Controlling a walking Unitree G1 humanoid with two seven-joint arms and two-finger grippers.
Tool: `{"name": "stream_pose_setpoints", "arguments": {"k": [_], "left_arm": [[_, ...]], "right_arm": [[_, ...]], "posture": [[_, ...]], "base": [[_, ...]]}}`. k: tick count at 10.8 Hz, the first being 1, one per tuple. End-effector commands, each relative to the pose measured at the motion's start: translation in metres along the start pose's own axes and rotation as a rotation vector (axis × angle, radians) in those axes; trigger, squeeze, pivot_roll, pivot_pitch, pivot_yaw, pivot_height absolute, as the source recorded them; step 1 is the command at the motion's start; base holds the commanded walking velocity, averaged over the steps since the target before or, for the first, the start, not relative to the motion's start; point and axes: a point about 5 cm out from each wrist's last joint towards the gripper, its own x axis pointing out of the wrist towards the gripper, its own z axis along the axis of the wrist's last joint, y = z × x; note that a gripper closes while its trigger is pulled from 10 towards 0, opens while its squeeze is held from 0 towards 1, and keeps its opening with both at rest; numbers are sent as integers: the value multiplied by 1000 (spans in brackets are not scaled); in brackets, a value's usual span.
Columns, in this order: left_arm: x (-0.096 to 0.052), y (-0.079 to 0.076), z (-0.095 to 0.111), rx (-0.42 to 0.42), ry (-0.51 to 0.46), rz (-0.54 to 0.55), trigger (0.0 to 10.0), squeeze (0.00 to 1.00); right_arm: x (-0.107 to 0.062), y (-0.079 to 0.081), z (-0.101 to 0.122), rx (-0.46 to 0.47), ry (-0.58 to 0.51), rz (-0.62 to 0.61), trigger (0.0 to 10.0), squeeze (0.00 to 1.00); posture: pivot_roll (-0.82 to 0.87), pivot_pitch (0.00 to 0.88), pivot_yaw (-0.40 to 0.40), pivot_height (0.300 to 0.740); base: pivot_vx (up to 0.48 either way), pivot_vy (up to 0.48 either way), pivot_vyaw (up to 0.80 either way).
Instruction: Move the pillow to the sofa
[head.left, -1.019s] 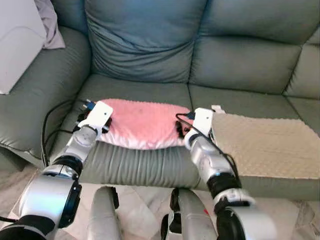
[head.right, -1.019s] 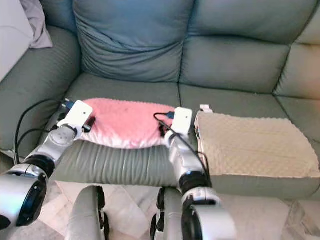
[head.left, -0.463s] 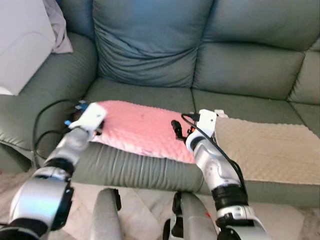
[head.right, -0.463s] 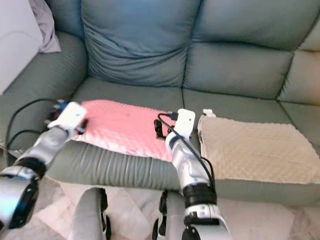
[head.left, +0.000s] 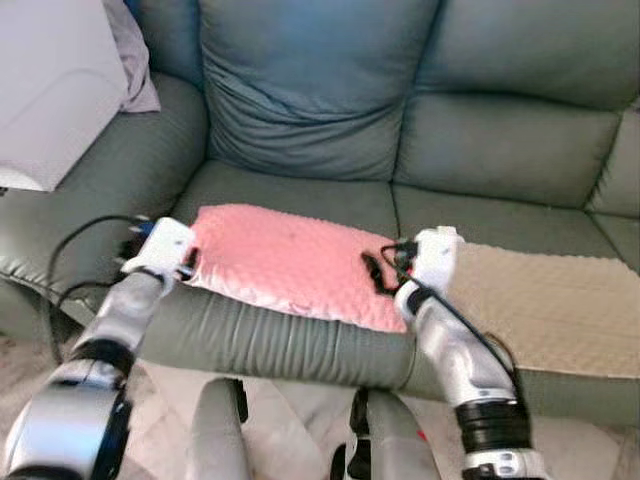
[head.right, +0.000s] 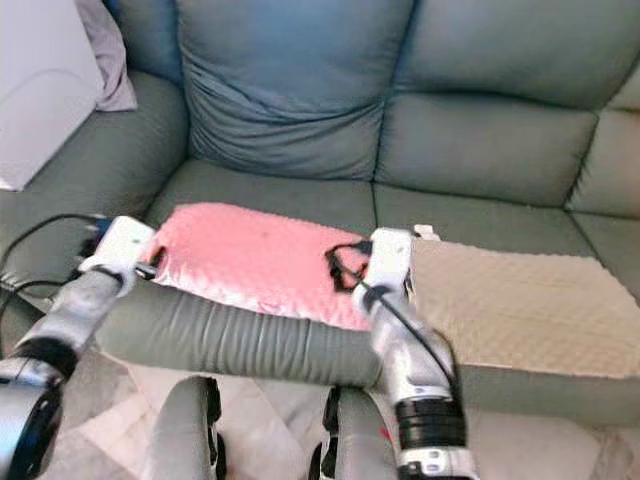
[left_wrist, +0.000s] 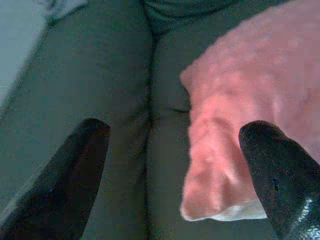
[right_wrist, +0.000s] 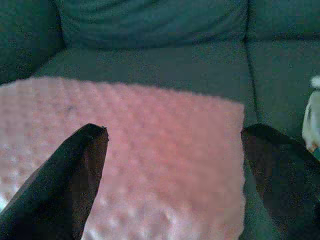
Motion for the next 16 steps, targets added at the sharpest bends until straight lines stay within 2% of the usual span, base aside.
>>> {"name": "stream_pose_setpoints", "arguments": {"k": [1, 2, 3, 5, 6, 7, 8, 9, 10, 11, 13, 15, 16], "left_arm": [[-3, -2, -1, 3, -17, -20, 10000, 1000], [-5, 0, -5, 24, -21, -32, 10000, 1000], [-8, 16, -3, 16, -63, 28, 10000, 1000], [-12, 23, 19, -29, -211, 72, 10000, 1000], [-16, 18, 33, -57, -301, 56, 10000, 1000], [-18, 11, 37, -70, -333, 31, 10000, 1000], [-20, 3, 36, -74, -331, 10, 10000, 1000], [-22, -4, 37, -75, -331, -13, 10000, 988], [-24, -6, 38, -79, -335, -23, 10000, 173], [-29, -8, 39, -88, -340, -37, 10000, 0], [-39, -13, 32, -91, -337, -64, 10000, 0], [-53, -4, 21, -102, -296, -49, 10000, 0], [-56, -1, 18, -95, -280, -56, 10000, 0]], "right_arm": [[0, 1, 1, -6, -2, -2, 10000, 1000], [1, 4, -2, -4, 32, 5, 10000, 1000], [5, 7, -10, 55, 146, 52, 10000, 1000], [9, 8, -16, 90, 242, 158, 10000, 1000], [8, 9, -19, 165, 313, 221, 10000, 1000], [4, 8, -20, 214, 355, 272, 10000, 1000], [-1, 8, -24, 229, 409, 333, 10000, 1000], [-7, 6, -32, 203, 458, 340, 10000, 1000], [-10, 3, -37, 207, 479, 324, 10000, 1000], [-14, 0, -41, 218, 503, 302, 10000, 1000], [-15, -4, -50, 211, 507, 252, 10000, 1000], [-11, -1, -50, 210, 489, 257, 10000, 1000], [-7, 0, -52, 202, 491, 258, 10000, 1000]], "posture": [[-36, 0, -46, 627], [-35, 0, -41, 627], [-18, 0, -44, 627], [0, 0, -47, 627], [1, 0, -49, 627], [-2, 0, -48, 627], [-6, 0, -47, 627], [-9, 0, -45, 627], [-5, 0, -51, 627], [-4, 0, -53, 627], [16, 0, -59, 627], [33, 0, -55, 627], [46, 33, -46, 627]], "base": [[0, 0, 0], [0, 0, 0], [0, 0, 0], [0, 0, 0], [0, 0, 0], [0, 0, 0], [0, 0, 0], [0, 0, 0], [0, 0, 0], [0, 0, 0], [0, 0, 0], [0, 0, 0], [0, 0, 0]]}}
